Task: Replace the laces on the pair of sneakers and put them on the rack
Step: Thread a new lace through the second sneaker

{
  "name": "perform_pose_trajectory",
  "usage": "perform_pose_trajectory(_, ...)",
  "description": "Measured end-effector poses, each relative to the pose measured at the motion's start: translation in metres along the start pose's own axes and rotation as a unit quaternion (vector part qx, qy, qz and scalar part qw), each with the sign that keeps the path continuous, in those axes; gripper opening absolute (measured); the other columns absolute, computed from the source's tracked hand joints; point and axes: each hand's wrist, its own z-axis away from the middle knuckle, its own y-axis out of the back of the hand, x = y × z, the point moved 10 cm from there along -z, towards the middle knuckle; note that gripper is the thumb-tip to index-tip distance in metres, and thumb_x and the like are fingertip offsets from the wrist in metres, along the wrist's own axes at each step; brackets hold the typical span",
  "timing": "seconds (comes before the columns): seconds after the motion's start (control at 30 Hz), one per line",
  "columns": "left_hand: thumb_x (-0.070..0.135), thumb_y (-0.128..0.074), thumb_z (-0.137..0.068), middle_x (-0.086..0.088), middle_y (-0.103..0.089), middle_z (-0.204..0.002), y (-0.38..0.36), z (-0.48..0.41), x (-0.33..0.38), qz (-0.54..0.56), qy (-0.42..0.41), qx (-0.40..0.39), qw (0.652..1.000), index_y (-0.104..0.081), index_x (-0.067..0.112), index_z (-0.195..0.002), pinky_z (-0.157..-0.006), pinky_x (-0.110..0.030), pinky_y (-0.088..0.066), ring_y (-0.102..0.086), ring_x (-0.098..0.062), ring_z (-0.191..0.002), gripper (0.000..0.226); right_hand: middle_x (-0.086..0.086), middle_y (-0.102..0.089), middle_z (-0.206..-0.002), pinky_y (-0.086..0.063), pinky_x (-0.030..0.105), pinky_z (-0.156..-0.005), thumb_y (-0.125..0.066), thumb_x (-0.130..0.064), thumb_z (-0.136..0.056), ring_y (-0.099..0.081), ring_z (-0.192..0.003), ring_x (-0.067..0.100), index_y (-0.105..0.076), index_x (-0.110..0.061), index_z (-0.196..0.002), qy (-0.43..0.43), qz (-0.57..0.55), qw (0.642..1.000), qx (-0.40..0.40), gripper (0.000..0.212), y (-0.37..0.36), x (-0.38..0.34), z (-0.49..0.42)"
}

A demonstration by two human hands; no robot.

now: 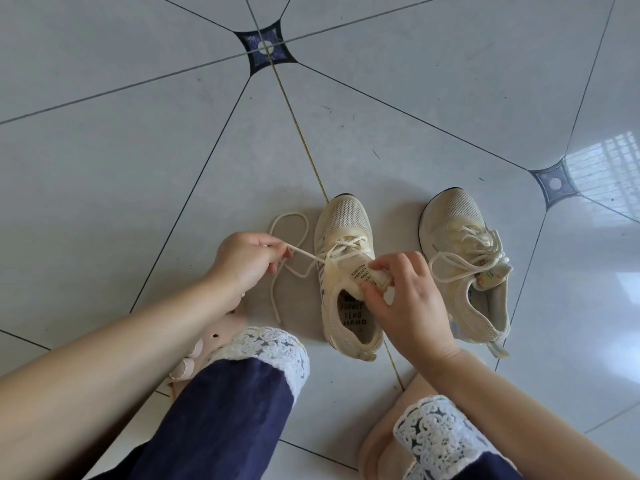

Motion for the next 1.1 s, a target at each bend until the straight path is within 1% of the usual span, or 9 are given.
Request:
perform_pose_trajectory(0.13, 0.017, -0.057, -0.089, 0.008, -0.054, -0.043, -0.003, 0.002, -0.005, -0.023, -0.009, -0.038, 0.999, -0.068, 0.020, -0.069, -0.036, -0.017, -0.026, -0.031, -0.003, -0.029, 0.023, 0.001, -0.053, -0.097, -0.047, 0.028, -0.053, -0.072, -0.016, -0.077, -0.053, -0.076, 0.015, -0.062, -0.007, -0.096, 0.015, 0.013, 1.000, 0.001, 0.024, 0.004, -0.003, 0.000)
perform_pose_trajectory(0.3, 0.024, -0.062, -0.085, 0.012, -0.064, -0.061, -0.029, 0.006, -0.012, -0.176, -0.027, -0.149, 0.973, -0.068, 0.030, -0.066, -0.057, -0.015, -0.038, -0.053, 0.007, -0.053, 0.021, 0.010, -0.058, -0.095, -0.050, 0.033, -0.063, -0.076, -0.016, -0.073, -0.057, -0.082, 0.030, -0.064, -0.005, -0.091, 0.075, 0.053, 0.996, 0.000, 0.025, 0.000, -0.018, 0.005)
perform_pose_trajectory(0.37, 0.033, -0.066, -0.081, 0.006, -0.069, -0.074, -0.045, 0.011, -0.022, -0.207, -0.005, -0.220, 0.953, -0.073, 0.022, -0.075, -0.068, -0.017, -0.040, -0.059, -0.002, -0.070, 0.014, 0.011, -0.059, -0.094, -0.050, 0.037, -0.069, -0.076, -0.019, -0.074, -0.057, -0.081, 0.031, -0.065, -0.005, -0.091, 0.093, 0.070, 0.993, -0.003, 0.023, 0.000, -0.022, 0.005)
perform_pose_trajectory(0.5, 0.044, -0.058, -0.084, -0.007, -0.072, -0.090, -0.055, 0.013, -0.035, 0.001, 0.115, -0.219, 0.969, -0.072, 0.009, -0.090, -0.070, -0.025, -0.049, -0.066, -0.020, -0.086, 0.038, 0.010, -0.060, -0.095, -0.051, 0.043, -0.073, -0.074, -0.018, -0.076, -0.057, -0.081, 0.032, -0.066, -0.006, -0.091, 0.092, 0.079, 0.993, -0.011, 0.021, -0.002, -0.022, 0.005)
perform_pose_trajectory(0.6, 0.045, -0.050, -0.090, -0.007, -0.069, -0.073, -0.062, 0.014, -0.046, 0.145, 0.242, -0.166, 0.945, -0.066, 0.008, -0.083, -0.062, -0.026, -0.045, -0.062, -0.021, -0.069, 0.042, 0.011, -0.060, -0.095, -0.051, 0.043, -0.074, -0.073, -0.017, -0.077, -0.057, -0.081, 0.032, -0.066, -0.006, -0.092, 0.097, 0.074, 0.992, -0.017, 0.020, -0.004, -0.023, 0.005)
perform_pose_trajectory(0.7, 0.039, -0.056, -0.088, -0.005, -0.061, -0.067, -0.070, 0.015, -0.045, 0.259, 0.306, -0.126, 0.908, -0.057, 0.008, -0.083, -0.056, -0.026, -0.047, -0.056, -0.017, -0.061, 0.031, 0.011, -0.060, -0.096, -0.050, 0.044, -0.076, -0.072, -0.018, -0.078, -0.058, -0.082, 0.032, -0.066, -0.006, -0.092, 0.094, 0.074, 0.992, -0.027, 0.019, -0.005, -0.022, 0.004)
perform_pose_trajectory(0.83, 0.029, -0.060, -0.087, -0.005, -0.059, -0.073, -0.069, 0.006, -0.033, 0.331, 0.285, -0.087, 0.895, -0.055, 0.009, -0.086, -0.047, -0.021, -0.050, -0.056, -0.016, -0.063, 0.021, 0.010, -0.060, -0.097, -0.050, 0.043, -0.078, -0.071, -0.017, -0.079, -0.058, -0.083, 0.031, -0.066, -0.007, -0.093, 0.091, 0.070, 0.993, -0.036, 0.018, -0.007, -0.021, 0.004)
perform_pose_trajectory(1.0, 0.018, -0.056, -0.090, -0.004, -0.060, -0.080, -0.055, -0.015, 0.008, 0.439, 0.200, -0.040, 0.875, -0.052, 0.016, -0.082, -0.068, -0.027, -0.048, -0.057, -0.016, -0.074, 0.009, 0.009, -0.060, -0.096, -0.049, 0.041, -0.078, -0.070, -0.017, -0.079, -0.057, -0.083, 0.031, -0.066, -0.008, -0.091, 0.087, 0.063, 0.993, -0.042, 0.016, -0.009, -0.019, 0.004)
perform_pose_trajectory(1.1, 0.015, -0.049, -0.093, -0.004, -0.064, -0.069, -0.044, -0.018, 0.045, 0.497, 0.142, -0.043, 0.855, -0.050, 0.012, -0.079, -0.062, -0.027, -0.050, -0.059, -0.012, -0.059, 0.014, -0.003, -0.057, -0.092, -0.043, 0.031, -0.078, -0.065, -0.022, -0.083, -0.055, -0.084, 0.023, -0.067, -0.014, -0.087, 0.069, 0.022, 0.996, -0.059, 0.009, -0.009, -0.017, -0.002)
